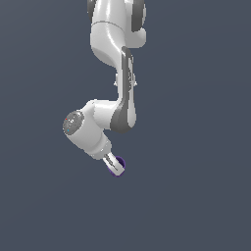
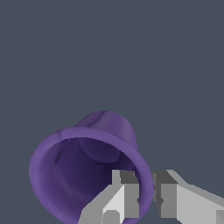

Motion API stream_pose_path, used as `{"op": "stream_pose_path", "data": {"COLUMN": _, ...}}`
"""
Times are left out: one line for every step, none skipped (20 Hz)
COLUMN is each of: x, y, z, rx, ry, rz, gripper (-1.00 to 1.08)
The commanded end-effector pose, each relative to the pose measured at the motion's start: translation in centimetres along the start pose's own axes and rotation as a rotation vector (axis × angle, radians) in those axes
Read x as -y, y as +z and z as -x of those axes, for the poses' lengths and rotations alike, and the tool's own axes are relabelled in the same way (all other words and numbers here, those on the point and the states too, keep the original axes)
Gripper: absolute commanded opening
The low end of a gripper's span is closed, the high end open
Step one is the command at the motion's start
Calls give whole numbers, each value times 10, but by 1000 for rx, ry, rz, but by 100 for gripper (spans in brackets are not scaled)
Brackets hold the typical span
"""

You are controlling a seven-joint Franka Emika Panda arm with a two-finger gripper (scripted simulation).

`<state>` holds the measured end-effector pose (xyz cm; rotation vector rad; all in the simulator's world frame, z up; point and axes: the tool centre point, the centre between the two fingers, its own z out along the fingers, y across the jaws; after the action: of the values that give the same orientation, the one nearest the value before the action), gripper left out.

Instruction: Pick up the object and move it to a goal position.

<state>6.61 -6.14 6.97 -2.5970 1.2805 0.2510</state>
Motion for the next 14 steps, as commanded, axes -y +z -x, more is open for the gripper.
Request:
{"op": "stream_pose_path", "data": {"x": 0, "y": 0, "z": 0, "rx": -1, "ry": 0, "rz": -1, "gripper": -100}}
{"op": "stream_pose_path", "data": {"x": 0, "y": 0, "z": 0, "rx": -1, "ry": 0, "rz": -1, "gripper": -100}}
{"op": "stream_pose_path", "data": {"x": 0, "y": 0, "z": 0, "rx": -1, "ry": 0, "rz": -1, "gripper": -100}}
{"op": "stream_pose_path", "data": {"x": 0, "y": 0, "z": 0, "rx": -1, "ry": 0, "rz": -1, "gripper": -100}}
{"op": "stream_pose_path", "data": {"x": 0, "y": 0, "z": 0, "rx": -1, "ry": 0, "rz": -1, "gripper": -100}}
{"op": "stream_pose_path", "data": {"x": 0, "y": 0, "z": 0, "rx": -1, "ry": 0, "rz": -1, "gripper": -100}}
{"op": "stream_pose_path", "data": {"x": 0, "y": 0, "z": 0, "rx": -1, "ry": 0, "rz": -1, "gripper": -100}}
{"op": "stream_pose_path", "data": {"x": 0, "y": 0, "z": 0, "rx": -1, "ry": 0, "rz": -1, "gripper": -100}}
{"op": "stream_pose_path", "data": {"x": 0, "y": 0, "z": 0, "rx": -1, "ry": 0, "rz": -1, "gripper": -100}}
{"op": "stream_pose_path", "data": {"x": 0, "y": 0, "z": 0, "rx": -1, "ry": 0, "rz": -1, "gripper": -100}}
{"op": "stream_pose_path", "data": {"x": -1, "y": -1, "z": 0, "rx": -1, "ry": 0, "rz": -1, "gripper": -100}}
{"op": "stream_pose_path", "data": {"x": -2, "y": -1, "z": 1, "rx": -1, "ry": 0, "rz": -1, "gripper": -100}}
{"op": "stream_pose_path", "data": {"x": -3, "y": -2, "z": 1, "rx": -1, "ry": 0, "rz": -1, "gripper": -100}}
{"op": "stream_pose_path", "data": {"x": -4, "y": -3, "z": 2, "rx": -1, "ry": 0, "rz": -1, "gripper": -100}}
